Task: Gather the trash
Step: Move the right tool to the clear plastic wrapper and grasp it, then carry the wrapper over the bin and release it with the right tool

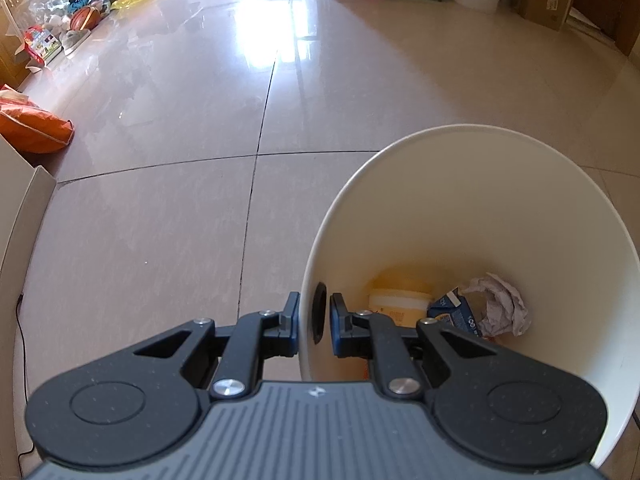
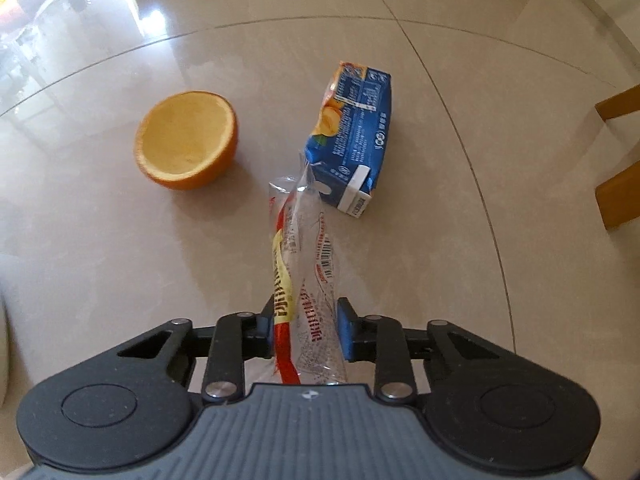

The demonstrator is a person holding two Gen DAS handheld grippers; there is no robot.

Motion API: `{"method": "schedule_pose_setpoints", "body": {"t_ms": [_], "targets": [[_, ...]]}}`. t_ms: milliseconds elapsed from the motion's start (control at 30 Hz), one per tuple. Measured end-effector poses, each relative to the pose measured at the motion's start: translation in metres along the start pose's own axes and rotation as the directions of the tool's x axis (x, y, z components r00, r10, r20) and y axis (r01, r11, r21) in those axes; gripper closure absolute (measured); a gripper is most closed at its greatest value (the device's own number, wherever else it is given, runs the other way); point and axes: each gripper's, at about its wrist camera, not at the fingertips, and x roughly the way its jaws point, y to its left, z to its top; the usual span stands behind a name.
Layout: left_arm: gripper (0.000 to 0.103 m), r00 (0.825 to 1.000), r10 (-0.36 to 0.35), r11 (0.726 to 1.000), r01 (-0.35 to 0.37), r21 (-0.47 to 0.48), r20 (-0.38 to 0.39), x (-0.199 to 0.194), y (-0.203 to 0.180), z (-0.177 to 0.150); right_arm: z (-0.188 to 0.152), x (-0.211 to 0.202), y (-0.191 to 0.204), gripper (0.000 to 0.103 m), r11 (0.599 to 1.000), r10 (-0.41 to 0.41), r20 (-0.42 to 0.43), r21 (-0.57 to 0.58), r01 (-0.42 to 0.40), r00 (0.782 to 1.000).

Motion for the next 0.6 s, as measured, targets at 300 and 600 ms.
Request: {"method": "schedule_pose_setpoints", "body": {"t_ms": [300,600], "targets": [[0.091,1.000,0.000,1.000,0.000,0.006,0.014,0.000,0.002,-0.003,0.000,-0.042,0.001,0.075,0.999,0.021,0.025,-0.039,-0.020,0.999],[0.091,1.000,-0.003,1.000,0.003,0.005,0.019,-0.001,0.001,-0.002,-0.004,-0.108,0.003,0.075,0.994,0.087,0.050,-0.076,-0.083,0.995]]}}
